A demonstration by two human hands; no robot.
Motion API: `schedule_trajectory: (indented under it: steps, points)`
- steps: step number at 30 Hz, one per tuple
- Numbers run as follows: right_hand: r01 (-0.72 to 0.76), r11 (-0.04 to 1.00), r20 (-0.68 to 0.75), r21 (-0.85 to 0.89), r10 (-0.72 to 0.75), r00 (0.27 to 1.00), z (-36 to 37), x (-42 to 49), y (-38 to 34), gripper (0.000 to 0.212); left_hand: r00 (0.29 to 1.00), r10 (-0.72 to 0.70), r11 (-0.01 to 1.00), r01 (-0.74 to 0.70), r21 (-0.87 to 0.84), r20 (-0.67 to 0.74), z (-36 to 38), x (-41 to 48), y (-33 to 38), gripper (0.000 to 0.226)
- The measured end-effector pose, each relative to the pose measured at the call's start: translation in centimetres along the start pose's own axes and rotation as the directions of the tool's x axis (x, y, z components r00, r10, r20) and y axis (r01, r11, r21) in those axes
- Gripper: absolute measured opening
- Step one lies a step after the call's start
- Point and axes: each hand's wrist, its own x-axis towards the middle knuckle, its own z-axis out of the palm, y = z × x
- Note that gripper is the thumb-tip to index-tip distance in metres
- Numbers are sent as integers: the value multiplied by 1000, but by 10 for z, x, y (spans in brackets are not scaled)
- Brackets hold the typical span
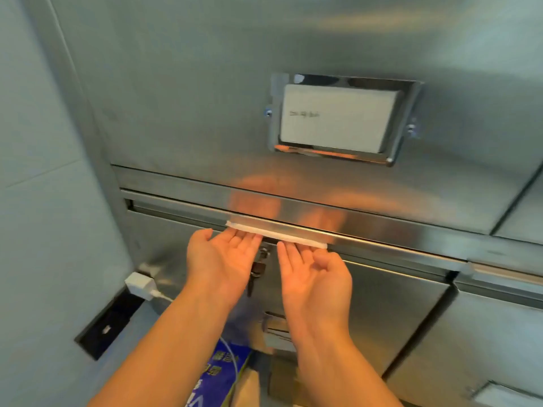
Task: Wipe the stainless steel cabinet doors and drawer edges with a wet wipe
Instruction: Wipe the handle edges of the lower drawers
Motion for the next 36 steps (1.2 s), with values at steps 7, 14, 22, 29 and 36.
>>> schedule_trajectory:
  steps: [7, 14, 22, 29, 36]
  points:
    - [38, 997, 33, -65, -36, 999, -44, -13, -88, 32, 997, -78, 997, 78, 27, 10, 33, -26, -79, 46]
    - [78, 996, 35, -50, -76, 996, -69, -20, -141, 37, 991, -130, 991, 130, 34, 4, 62, -51, -134, 41]
    - [106, 994, -16, -34, -106, 994, -69, -22, -141, 37, 974, -216, 976, 215, -26, -69, 69, -50, -135, 41]
    - [91, 994, -12, -57, -92, 996, -52, -16, -104, 39, 964, -258, 965, 254, -62, -69, 51, -32, -93, 48]
    - [30, 999, 22, -20, -29, 999, -14, 0, -10, 43, 980, -198, 976, 196, -93, -13, 13, -4, 3, 51]
